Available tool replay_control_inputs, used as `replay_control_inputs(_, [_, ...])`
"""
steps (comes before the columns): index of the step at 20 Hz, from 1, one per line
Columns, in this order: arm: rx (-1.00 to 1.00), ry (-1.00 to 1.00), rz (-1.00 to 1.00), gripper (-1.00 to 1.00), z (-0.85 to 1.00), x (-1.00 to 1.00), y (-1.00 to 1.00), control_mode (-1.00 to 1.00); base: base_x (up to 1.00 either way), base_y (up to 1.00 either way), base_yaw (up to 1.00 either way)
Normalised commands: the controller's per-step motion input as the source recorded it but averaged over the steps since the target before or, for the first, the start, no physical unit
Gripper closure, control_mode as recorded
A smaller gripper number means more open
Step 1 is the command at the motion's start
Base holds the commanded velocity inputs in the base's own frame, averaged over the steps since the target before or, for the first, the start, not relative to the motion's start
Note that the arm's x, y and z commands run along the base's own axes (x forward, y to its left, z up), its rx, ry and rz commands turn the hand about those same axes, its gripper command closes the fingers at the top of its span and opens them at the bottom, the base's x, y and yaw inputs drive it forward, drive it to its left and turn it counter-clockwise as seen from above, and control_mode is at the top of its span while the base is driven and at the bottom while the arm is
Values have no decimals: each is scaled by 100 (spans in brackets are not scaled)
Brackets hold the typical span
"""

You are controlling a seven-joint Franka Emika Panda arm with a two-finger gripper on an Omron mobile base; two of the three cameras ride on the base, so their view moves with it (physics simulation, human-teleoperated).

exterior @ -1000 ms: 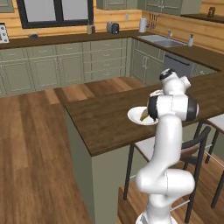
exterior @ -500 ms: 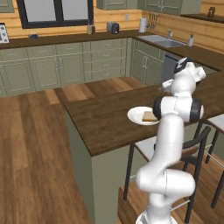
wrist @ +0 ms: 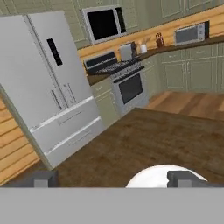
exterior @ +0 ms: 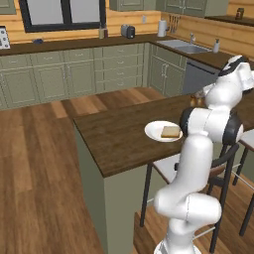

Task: Start the toaster. Once the lever pops up, take the bread to the plate on the dining counter.

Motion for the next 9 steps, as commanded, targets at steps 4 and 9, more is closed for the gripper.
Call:
replay_control_inputs(4, [-20,-21,33,-100,-9,-100,19,-100,0,0,0])
replay_control_inputs(9, [-29,-4,46,-100,-34,-98,45,-100,0,0,0])
